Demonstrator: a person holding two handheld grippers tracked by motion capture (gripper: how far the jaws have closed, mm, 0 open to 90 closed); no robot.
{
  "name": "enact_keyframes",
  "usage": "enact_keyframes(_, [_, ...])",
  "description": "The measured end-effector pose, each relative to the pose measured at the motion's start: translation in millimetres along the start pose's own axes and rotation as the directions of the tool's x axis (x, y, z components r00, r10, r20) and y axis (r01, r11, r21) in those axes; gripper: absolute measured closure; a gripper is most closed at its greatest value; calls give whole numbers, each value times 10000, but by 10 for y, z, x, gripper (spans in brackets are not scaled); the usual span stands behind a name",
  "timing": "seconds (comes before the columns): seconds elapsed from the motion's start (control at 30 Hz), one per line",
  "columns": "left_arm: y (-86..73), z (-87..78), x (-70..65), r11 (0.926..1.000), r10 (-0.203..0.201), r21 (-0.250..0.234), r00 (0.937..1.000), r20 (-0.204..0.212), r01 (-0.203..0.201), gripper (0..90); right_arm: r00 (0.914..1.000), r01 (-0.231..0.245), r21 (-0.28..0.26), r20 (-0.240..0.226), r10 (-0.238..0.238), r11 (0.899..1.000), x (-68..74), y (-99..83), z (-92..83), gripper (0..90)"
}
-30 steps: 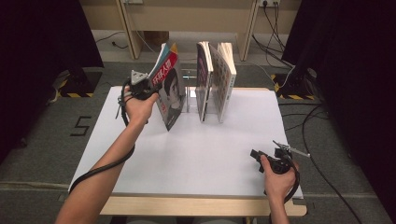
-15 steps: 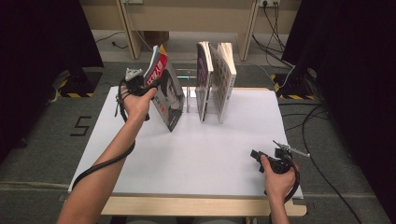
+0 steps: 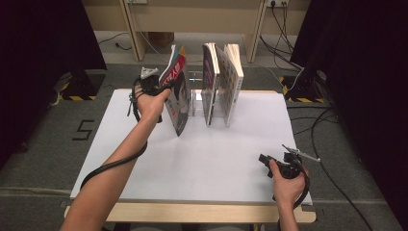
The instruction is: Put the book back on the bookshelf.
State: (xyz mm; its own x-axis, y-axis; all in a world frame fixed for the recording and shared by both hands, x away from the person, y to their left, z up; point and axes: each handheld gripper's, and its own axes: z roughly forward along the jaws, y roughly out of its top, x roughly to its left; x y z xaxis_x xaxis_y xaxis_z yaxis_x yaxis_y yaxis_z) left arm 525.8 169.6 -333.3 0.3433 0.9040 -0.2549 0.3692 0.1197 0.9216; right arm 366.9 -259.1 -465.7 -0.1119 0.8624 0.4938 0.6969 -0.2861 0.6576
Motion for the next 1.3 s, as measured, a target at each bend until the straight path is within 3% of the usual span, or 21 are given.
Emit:
enact_keyframes(0.2, [4, -7, -20, 9995, 155, 281, 9997, 202, -160, 863, 9999, 106, 5, 12, -106, 9999, 9, 2, -3, 592])
enact_keyframes(0.33, [28, -7, -30, 9992, 238, 307, 9997, 61, -239, 864, 10000, -23, 9, -7, 23, 10000, 10, 5, -3, 591])
enact_keyframes(0.4, [46, -2, -40, 9985, 491, 258, 9988, -19, -490, 865, 10000, 9, -9, 2, -9, 10000, 6, 5, -4, 592])
enact_keyframes(0.67, [129, 19, -103, 9928, 1170, -213, 9926, -320, -1177, 867, 10000, 14, -2, 8, -14, 10000, 0, 4, -2, 592])
enact_keyframes(1.0, [283, 154, -169, 9871, 1285, -885, 9899, -604, -1336, 867, 10000, 15, 53, -18, -15, 10000, 9, 2, 3, 592])
enact_keyframes(1.2, [192, 316, -141, 9818, 1299, -1277, 9874, -900, -1408, 867, 10000, -37, -74, -5, 37, 10000, -9, 4, -7, 593])
enact_keyframes(1.3, [73, 399, -79, 9842, 1217, -1157, 9868, -1072, -1340, 866, 10000, -13, -40, -1, 13, 10000, -19, 5, -15, 593])
